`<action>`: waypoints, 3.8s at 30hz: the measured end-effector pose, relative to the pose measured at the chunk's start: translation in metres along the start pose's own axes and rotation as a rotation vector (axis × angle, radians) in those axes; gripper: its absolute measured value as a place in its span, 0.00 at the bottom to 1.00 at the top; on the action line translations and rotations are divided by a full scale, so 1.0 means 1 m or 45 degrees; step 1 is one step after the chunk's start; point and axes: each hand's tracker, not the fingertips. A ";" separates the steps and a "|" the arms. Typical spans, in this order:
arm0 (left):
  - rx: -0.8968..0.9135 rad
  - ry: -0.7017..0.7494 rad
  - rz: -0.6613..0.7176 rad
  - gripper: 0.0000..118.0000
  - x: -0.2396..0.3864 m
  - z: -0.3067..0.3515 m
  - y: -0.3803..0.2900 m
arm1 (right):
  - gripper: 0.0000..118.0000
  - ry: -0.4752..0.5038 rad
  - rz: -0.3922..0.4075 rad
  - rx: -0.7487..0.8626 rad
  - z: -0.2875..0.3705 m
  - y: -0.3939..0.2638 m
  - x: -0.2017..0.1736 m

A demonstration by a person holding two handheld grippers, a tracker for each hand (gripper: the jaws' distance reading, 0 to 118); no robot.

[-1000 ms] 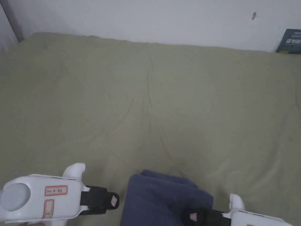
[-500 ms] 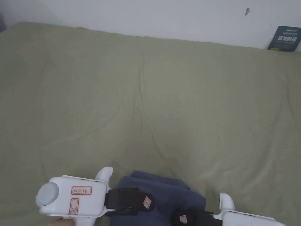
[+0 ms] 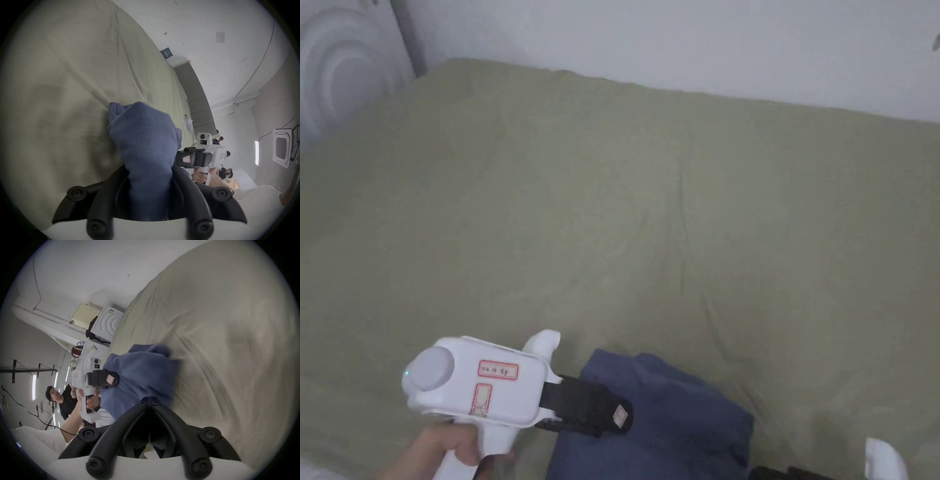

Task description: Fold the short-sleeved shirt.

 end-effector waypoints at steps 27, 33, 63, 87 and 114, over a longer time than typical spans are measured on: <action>0.414 0.736 0.015 0.61 -0.030 0.235 0.071 | 0.01 -0.145 0.158 0.243 0.039 0.048 -0.037; 0.505 0.749 -0.271 0.00 0.088 0.114 0.033 | 0.01 -0.546 0.401 0.495 0.079 0.049 -0.076; 1.207 0.887 -0.891 0.00 0.319 -0.019 -0.087 | 0.01 -1.016 0.832 1.100 0.162 -0.014 -0.194; 1.232 0.872 -0.812 1.00 0.314 -0.005 -0.079 | 1.00 -1.047 0.758 1.199 0.168 -0.025 -0.177; 1.174 1.007 -0.865 1.00 0.341 -0.002 -0.082 | 1.00 -0.996 0.816 1.152 0.183 -0.009 -0.195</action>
